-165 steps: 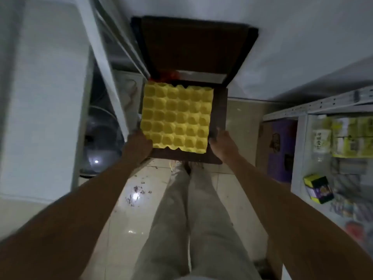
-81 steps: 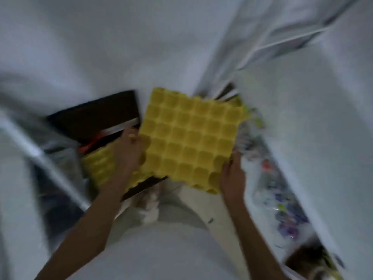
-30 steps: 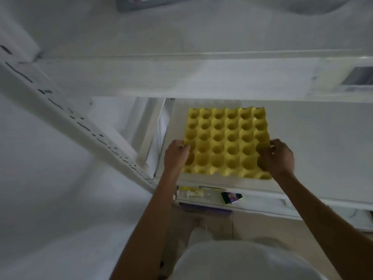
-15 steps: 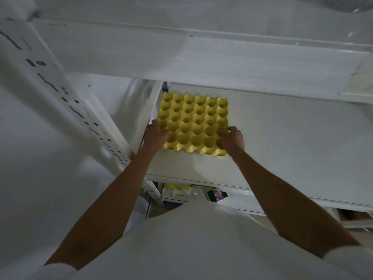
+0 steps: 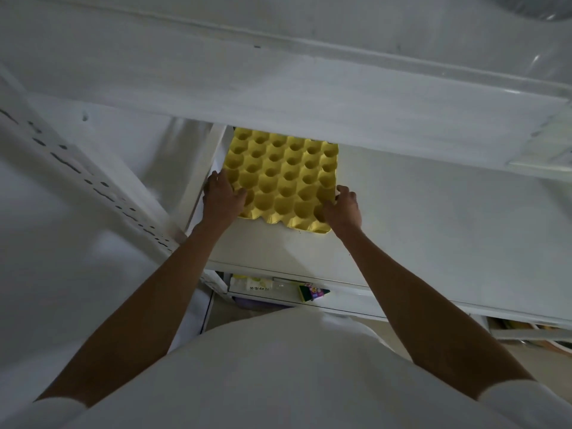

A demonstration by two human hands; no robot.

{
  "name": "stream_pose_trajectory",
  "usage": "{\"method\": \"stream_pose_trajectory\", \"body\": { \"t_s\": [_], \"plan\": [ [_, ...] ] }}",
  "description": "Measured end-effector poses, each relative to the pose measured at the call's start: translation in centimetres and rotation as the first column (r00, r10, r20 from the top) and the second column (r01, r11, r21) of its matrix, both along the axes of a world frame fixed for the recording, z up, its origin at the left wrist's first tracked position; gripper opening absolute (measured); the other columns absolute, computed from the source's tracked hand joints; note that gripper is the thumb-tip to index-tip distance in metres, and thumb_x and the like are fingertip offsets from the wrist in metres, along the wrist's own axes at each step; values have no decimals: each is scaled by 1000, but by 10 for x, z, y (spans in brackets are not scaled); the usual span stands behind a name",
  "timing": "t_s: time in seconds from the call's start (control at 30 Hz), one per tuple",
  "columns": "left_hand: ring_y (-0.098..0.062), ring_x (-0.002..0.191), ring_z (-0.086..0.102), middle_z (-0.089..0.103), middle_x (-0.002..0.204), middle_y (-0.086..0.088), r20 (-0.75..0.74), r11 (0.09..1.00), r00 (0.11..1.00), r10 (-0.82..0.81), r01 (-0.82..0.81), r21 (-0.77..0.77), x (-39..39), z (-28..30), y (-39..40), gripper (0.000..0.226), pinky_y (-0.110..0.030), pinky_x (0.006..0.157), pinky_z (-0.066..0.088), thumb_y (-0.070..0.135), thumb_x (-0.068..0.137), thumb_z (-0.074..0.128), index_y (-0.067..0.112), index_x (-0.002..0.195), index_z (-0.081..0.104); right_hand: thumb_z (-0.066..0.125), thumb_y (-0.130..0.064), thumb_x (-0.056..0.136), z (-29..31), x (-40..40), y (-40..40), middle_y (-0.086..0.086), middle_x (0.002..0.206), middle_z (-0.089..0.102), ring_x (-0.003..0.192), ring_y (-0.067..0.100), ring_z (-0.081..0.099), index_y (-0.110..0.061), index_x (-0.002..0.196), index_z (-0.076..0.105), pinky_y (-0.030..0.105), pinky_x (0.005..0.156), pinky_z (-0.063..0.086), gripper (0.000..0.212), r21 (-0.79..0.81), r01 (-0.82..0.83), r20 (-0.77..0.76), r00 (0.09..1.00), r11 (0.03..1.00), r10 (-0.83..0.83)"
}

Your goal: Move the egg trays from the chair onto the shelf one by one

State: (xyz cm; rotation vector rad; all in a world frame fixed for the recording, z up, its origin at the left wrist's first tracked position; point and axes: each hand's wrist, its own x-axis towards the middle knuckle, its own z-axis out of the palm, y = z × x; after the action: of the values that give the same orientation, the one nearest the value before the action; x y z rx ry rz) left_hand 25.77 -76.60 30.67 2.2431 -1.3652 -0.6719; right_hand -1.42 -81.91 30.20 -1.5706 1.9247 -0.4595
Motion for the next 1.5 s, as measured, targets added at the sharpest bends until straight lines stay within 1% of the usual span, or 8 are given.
{"method": "stream_pose_trajectory", "body": {
  "t_s": [0.27, 0.47, 0.6, 0.83, 1.0, 1.17, 1.27, 1.5],
  "plan": [
    [-39, 158, 18, 23, 168, -23, 278, 999, 960, 17, -5, -45, -57, 15, 46, 69, -49, 130, 13, 42, 108, 37, 0, 162, 24, 44, -35, 103, 20, -38, 16, 8, 163, 32, 150, 27, 29, -13, 158, 30, 47, 118, 36, 60, -241, -433, -274, 889, 869, 367],
    [-32, 162, 8, 21, 172, -13, 355, 988, 922, 152, -143, -52, -159, 23, 119, 66, -48, 131, 8, 39, 107, 39, 7, 163, 27, 45, -29, 102, 24, -74, 86, 16, 164, 30, 152, 31, 29, -2, 155, 36, 44, 125, 27, 60, -329, -913, -577, 396, 241, 715],
    [-34, 160, 18, 34, 166, -17, 344, 913, 848, 404, -396, -97, -244, 10, 206, 58, -48, 128, 19, 31, 106, 44, 2, 156, 41, 47, -23, 101, 15, -104, 132, 18, 164, 30, 153, 32, 29, 0, 154, 38, 46, 124, 26, 59, -230, -973, -612, 153, 11, 776],
    [-31, 157, 22, 32, 165, -15, 297, 705, 745, 598, -665, 248, -413, -28, 395, 59, -41, 128, 18, 34, 104, 40, 6, 156, 36, 35, -28, 104, -10, -155, 255, 21, 160, 33, 147, 36, 33, 1, 153, 34, 45, 121, 28, 57, 83, -956, -499, -285, -283, 818],
    [-31, 158, 22, 29, 167, -12, 255, 536, 659, 708, -736, 413, -482, -51, 494, 59, -45, 126, 25, 39, 108, 37, 8, 158, 33, 42, -28, 104, -26, -206, 337, 14, 151, 44, 134, 30, 51, -3, 143, 47, 43, 107, 41, 47, 104, -902, -392, -424, -419, 816],
    [-31, 151, 33, 36, 163, -13, 245, 429, 644, 724, -700, 571, -535, -60, 551, 62, -47, 124, 24, 46, 108, 34, 7, 155, 37, 36, -28, 107, -45, -242, 399, 9, 164, 30, 151, 21, 29, -6, 155, 32, 33, 114, 33, 53, 187, -849, -270, -527, -493, 806],
    [-30, 152, 32, 36, 163, -13, 243, 429, 628, 740, -718, 548, -554, -54, 577, 61, -48, 124, 25, 46, 107, 34, 7, 154, 38, 36, -26, 108, -50, -256, 435, 10, 166, 26, 154, 19, 23, -4, 158, 28, 30, 119, 26, 55, 225, -823, -277, -567, -522, 776],
    [-28, 155, 24, 32, 165, -10, 314, 437, 642, 699, -731, 524, -597, -52, 633, 61, -47, 124, 25, 45, 107, 33, 9, 156, 36, 38, -22, 107, -49, -298, 499, 12, 161, 33, 150, 21, 32, -1, 146, 42, 38, 113, 39, 45, 219, -830, -266, -557, -514, 787]
  ]
}}
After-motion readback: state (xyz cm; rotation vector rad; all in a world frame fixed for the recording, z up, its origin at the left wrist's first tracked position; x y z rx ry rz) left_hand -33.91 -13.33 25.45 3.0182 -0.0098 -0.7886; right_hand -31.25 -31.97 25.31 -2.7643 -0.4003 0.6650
